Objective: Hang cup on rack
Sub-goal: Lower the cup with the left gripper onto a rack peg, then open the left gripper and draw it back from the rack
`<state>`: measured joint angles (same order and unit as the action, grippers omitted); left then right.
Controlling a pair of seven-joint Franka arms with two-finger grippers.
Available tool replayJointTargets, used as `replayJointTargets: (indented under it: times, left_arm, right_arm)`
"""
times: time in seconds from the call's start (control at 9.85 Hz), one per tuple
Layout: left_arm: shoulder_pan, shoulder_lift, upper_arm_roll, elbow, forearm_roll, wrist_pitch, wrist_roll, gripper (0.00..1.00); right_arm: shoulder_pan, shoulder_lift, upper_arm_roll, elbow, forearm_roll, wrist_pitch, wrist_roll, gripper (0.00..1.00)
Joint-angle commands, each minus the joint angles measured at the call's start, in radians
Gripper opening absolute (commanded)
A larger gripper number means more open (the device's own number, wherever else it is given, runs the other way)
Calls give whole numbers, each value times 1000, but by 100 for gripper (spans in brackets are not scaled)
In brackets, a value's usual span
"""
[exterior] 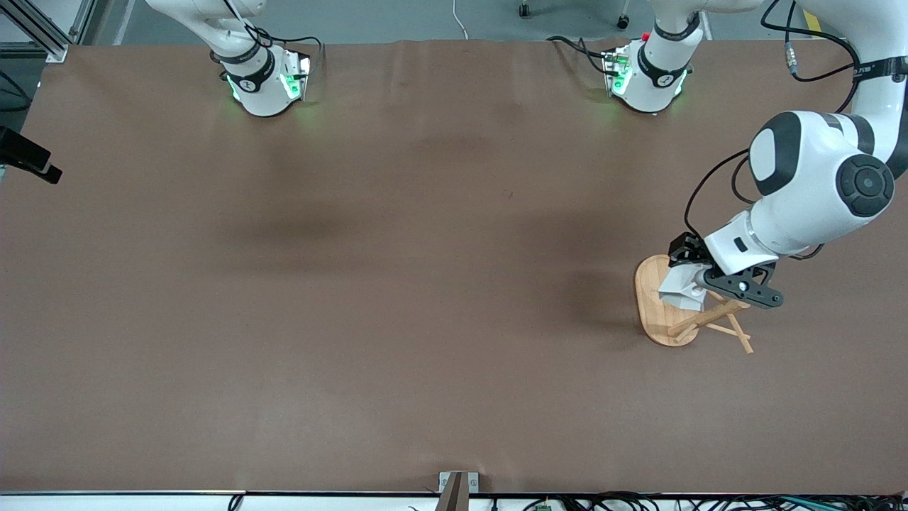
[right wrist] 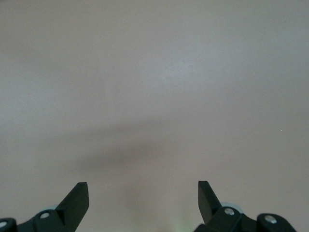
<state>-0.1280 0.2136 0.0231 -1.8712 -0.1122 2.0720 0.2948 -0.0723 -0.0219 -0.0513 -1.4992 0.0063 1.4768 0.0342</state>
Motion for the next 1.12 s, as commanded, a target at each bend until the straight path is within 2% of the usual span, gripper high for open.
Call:
replayJointTargets:
  times: [0.0,0.1,0.2,0.41,0.71,0.91,1.02]
  left_arm:
    - [-2,33,26,-8,-20,30,26,13]
    - [-2,42,32,9,-18,30,27,66]
    - [-2,43,32,29,-18,28,20,100]
    - [-2,30,34,62,-18,-12,-12,100]
    - [2,-8,26,179,-6,-205,-190,100]
    - [10,-80,9,181,2,-281,-337,100]
    - [37,-121,-18,184,46,-306,-385,100]
  right_arm:
    - [-7,10,2,22,-15,-15,-13,100]
    - [-7,10,2,22,-15,-16,-13,100]
    - [-4,10,2,22,-15,-15,-7,100]
    - [-4,10,2,22,-15,-10,-4,100]
    - [-4,10,2,22,-15,-13,-4,100]
    - [-6,10,2,22,-15,-12,-2,100]
    - [-4,10,2,22,-15,-12,-2,100]
